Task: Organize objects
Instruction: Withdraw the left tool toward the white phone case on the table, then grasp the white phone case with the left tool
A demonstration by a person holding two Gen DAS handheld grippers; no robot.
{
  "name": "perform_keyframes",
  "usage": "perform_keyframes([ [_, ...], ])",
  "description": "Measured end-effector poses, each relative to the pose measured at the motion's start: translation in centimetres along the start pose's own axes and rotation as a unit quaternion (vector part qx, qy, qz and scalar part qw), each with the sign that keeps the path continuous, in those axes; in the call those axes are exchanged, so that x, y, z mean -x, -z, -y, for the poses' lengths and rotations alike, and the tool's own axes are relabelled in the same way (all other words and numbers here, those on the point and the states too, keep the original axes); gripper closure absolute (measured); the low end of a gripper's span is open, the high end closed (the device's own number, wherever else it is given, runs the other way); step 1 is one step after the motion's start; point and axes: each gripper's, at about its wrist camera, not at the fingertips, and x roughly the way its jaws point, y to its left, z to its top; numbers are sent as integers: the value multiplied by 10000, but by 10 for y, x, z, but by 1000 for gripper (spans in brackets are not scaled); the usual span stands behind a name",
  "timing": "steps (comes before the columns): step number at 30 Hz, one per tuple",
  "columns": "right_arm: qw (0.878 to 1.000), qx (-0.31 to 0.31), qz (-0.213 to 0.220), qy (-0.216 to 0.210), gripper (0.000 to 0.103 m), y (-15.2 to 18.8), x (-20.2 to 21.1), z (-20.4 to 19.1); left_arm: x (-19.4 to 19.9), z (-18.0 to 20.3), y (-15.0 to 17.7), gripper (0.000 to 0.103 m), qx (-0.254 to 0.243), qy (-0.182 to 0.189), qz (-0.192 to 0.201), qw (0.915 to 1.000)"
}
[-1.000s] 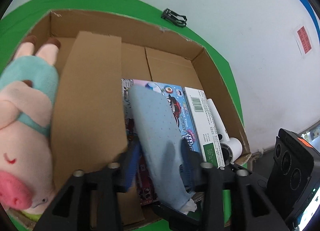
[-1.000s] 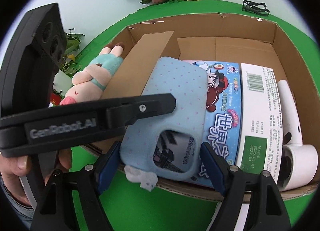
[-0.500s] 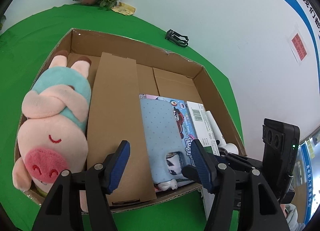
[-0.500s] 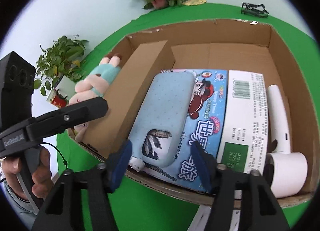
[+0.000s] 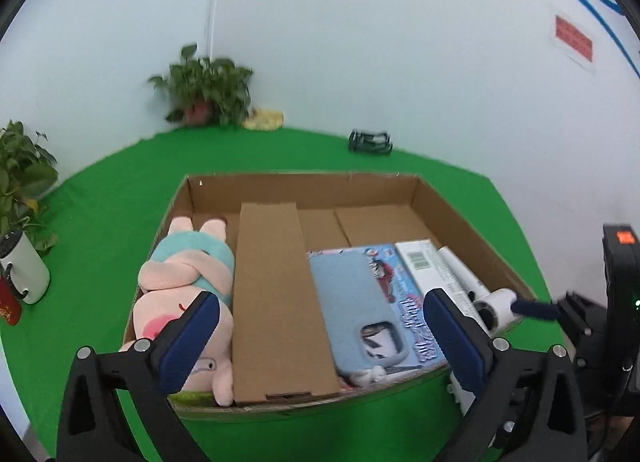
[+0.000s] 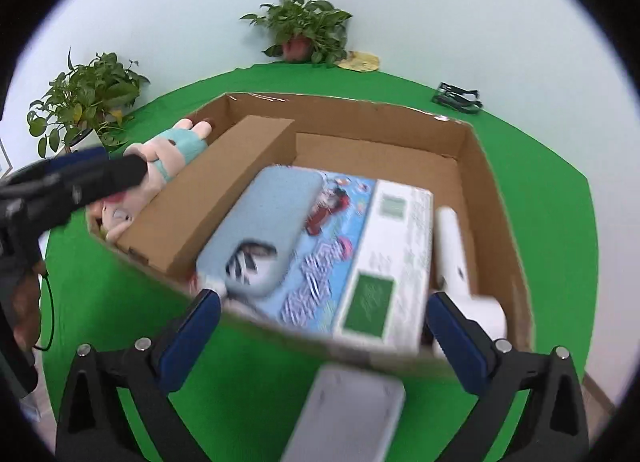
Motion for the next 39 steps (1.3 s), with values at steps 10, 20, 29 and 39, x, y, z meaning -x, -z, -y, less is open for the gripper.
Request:
perform_keyframes([
  [10,9972,-686,-287,-35,1,84,34,28,-5,51,57,0,81,1260,-977,9872],
  [20,9987,-493,-127,-81,1,99,29,12,-67,76,99,1,1002,2798,-2162,9300],
  [29,9985,-480,-239,112,1,91,13,9,-99,79,101,24,1435,3226,-2486,9020],
  [39,9964,-551,-644,43,28,97,-5,15,-122,87,109,64,1397,3102,-2761,8989],
])
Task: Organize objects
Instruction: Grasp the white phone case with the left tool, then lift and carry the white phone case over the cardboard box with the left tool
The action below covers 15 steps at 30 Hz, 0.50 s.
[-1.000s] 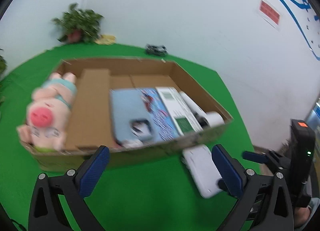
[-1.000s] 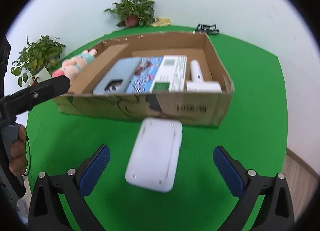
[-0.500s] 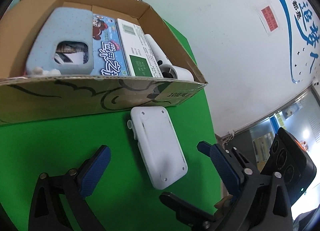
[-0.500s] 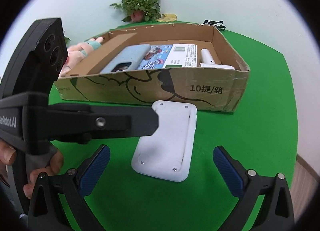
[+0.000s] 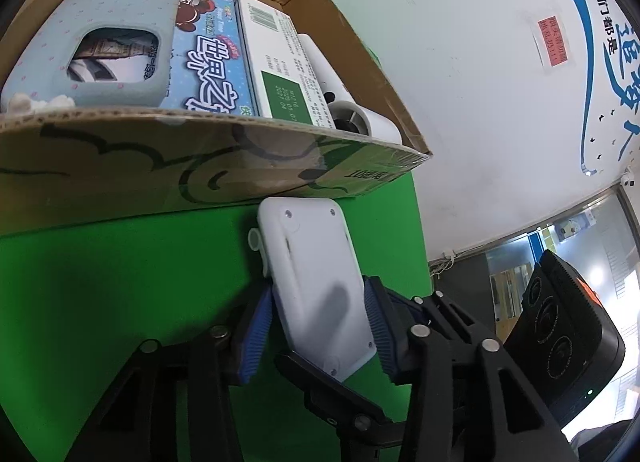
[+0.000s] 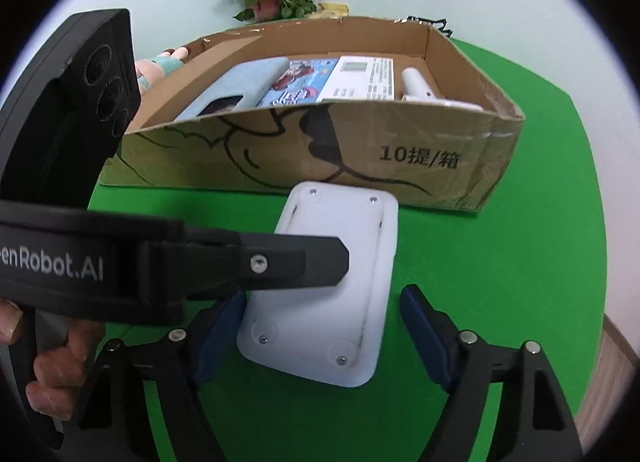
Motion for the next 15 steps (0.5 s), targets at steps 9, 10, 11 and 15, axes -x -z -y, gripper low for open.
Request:
perform_keyframes([
  [9,9998,-177,-17,53,33,5,5,0,1,1,-2,77,-95,-280,-24,9996],
  [10,9998,-210,-19,36,33,5,4,0,3,2,-1,78,-103,-309,-11,9995],
  [11,9997,-245,-17,17,34,4,5,0,6,5,0,78,-134,-339,21,9993],
  [15,9996,-144,246,34,35,0,22,-8,29,25,2,79,-392,-481,331,9975],
])
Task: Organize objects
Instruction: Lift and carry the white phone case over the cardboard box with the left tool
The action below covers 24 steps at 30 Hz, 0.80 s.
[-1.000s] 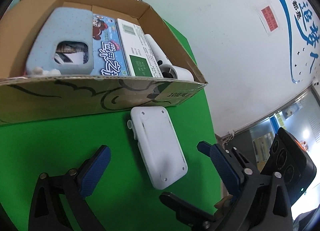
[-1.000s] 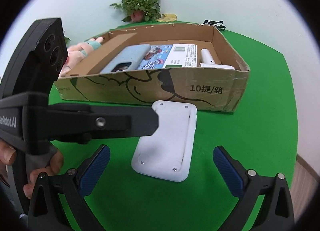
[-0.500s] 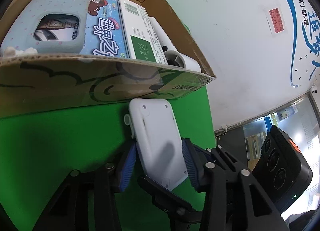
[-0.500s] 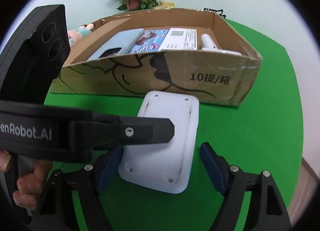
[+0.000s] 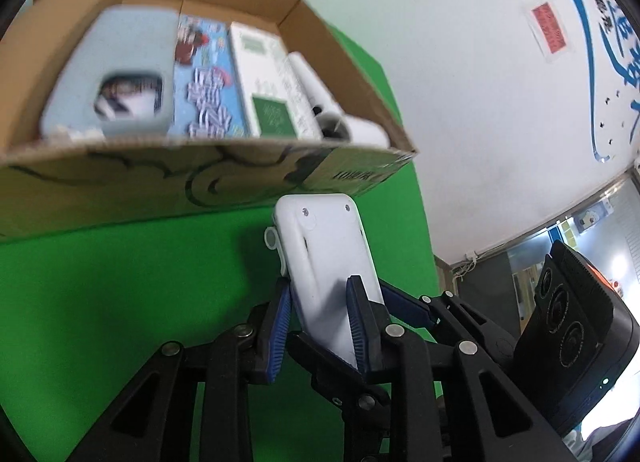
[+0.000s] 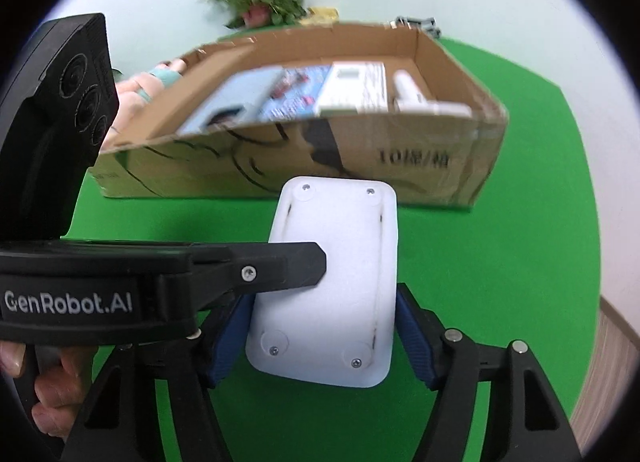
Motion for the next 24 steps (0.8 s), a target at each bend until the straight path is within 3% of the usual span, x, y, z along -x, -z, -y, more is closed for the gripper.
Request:
perform_keyframes([
  [7,9957,107,917,-73,36,-26,50,-19,51,48,-17,80,-708,-361,955,9922],
  [13,9902,380,1338,-117,36,-72,63,-32,96,47,-56,80,-826,-413,1454,9851],
  [18,9901,325,1338,-266,36,-114,58,-35,112,40,-93,80,-820,-470,1596,9826],
  [24,9924,321,1157,-272,36,-143,37,-30,117,19,-129,80,-557,-395,1412,9876],
])
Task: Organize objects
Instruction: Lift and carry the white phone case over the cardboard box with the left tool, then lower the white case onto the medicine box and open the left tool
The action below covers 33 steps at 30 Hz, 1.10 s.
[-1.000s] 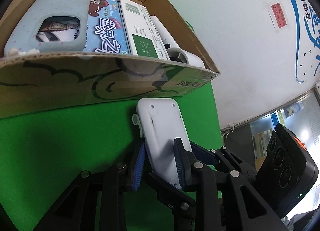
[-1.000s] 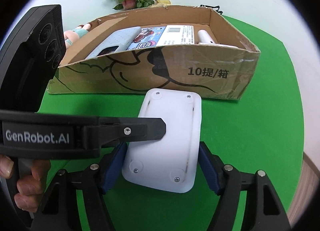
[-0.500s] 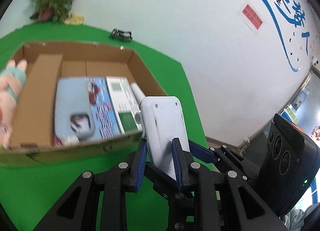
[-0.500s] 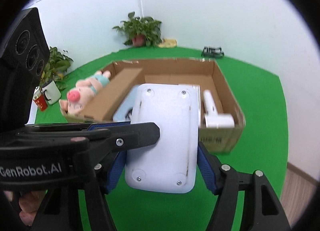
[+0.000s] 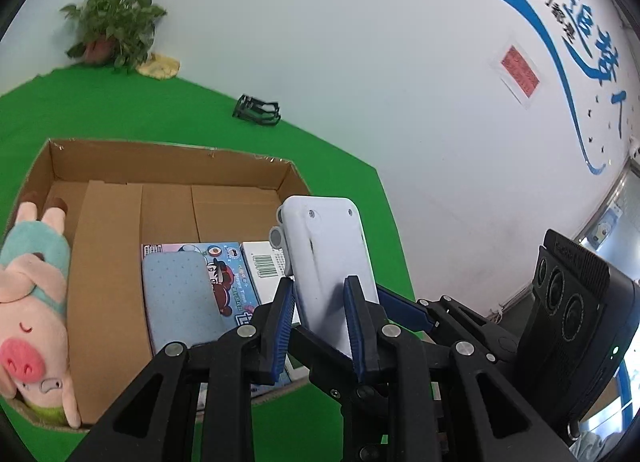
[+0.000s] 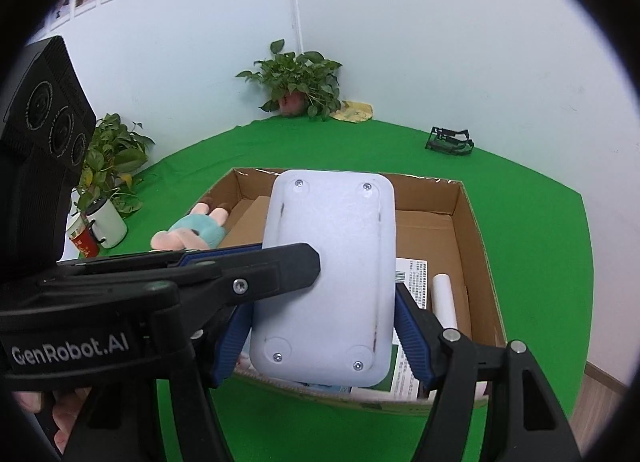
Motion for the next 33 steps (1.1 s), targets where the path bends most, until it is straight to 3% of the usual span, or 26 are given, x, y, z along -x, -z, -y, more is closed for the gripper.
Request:
perform_keyframes([
  [10,9961,-251,-843,-46,36,-3,-80,18,-74,-59,-4,80,604,39,-672,9959],
  [19,9879,-564,-1443,35,36,13,-116,30,-118,-87,6,80,900,-74,-1085,9900],
  [26,9880,-505,-1449,154,36,22,-121,28,-126,-91,14,77,817,-251,-1173,9894],
  [27,9881,-530,-1441,123,36,22,-122,30,-124,-89,14,75,780,-279,-1144,9900],
  [29,9887,-555,-1384,129,34,25,-120,32,-112,-82,17,56,541,-450,-982,9927],
  [31,9904,-439,-1301,169,25,29,-114,30,-88,-72,23,26,225,-876,-522,9945],
  [33,9943,-378,-969,237,17,33,-101,30,-57,-62,33,14,-68,-1259,30,9920],
])
